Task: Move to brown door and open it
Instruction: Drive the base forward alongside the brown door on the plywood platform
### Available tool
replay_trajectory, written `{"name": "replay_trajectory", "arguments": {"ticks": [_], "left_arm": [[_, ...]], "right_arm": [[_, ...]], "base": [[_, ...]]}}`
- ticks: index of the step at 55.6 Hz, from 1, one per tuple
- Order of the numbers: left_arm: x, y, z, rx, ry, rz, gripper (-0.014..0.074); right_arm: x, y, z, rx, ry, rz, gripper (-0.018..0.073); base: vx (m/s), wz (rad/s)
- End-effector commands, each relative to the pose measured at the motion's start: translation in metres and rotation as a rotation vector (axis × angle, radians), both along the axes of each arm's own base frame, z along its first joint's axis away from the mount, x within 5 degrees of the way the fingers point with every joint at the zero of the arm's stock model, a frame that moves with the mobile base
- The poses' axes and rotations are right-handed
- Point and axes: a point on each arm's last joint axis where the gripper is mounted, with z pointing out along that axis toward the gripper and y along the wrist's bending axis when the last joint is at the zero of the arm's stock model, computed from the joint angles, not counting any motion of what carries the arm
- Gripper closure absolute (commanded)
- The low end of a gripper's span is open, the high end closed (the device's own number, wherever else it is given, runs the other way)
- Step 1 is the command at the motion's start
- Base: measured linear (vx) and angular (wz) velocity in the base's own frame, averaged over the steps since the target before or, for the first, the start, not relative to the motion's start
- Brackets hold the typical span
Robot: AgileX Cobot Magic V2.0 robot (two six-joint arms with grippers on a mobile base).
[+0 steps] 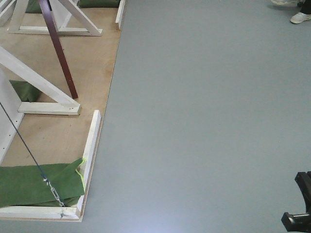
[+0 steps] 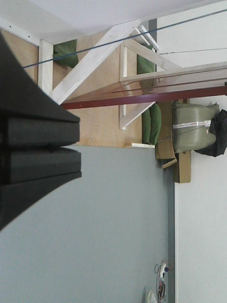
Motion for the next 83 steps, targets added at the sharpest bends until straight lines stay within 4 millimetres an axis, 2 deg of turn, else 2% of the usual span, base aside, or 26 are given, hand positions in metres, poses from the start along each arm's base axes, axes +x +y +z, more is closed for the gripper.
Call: {"name": "replay_trajectory", "arguments": {"ticks": [1,52,83], "left_arm": [[-0.0014,0.0001,0.0157,-0.008,-0.117,0.001,0.0603],[-0.0014,0.0001,0.0157,-0.008,-0.117,0.001,0.0603],[-0.0014,0.0001,0.0157,-0.008,-0.117,0.001,0.0603]], "right_arm": [[0.0018,-0.0004,0.0062,-0.006,-0.083,-0.002,0.0559],[0.0018,-0.0004,0.0062,-0.006,-0.083,-0.002,0.0559],[0.0017,-0.0004,0.0060,-0.006,-0.080,-0.002,0.0559]], "base": [[0.24,0.01],[0.34,-0.07],[0.42,0.08]]}}
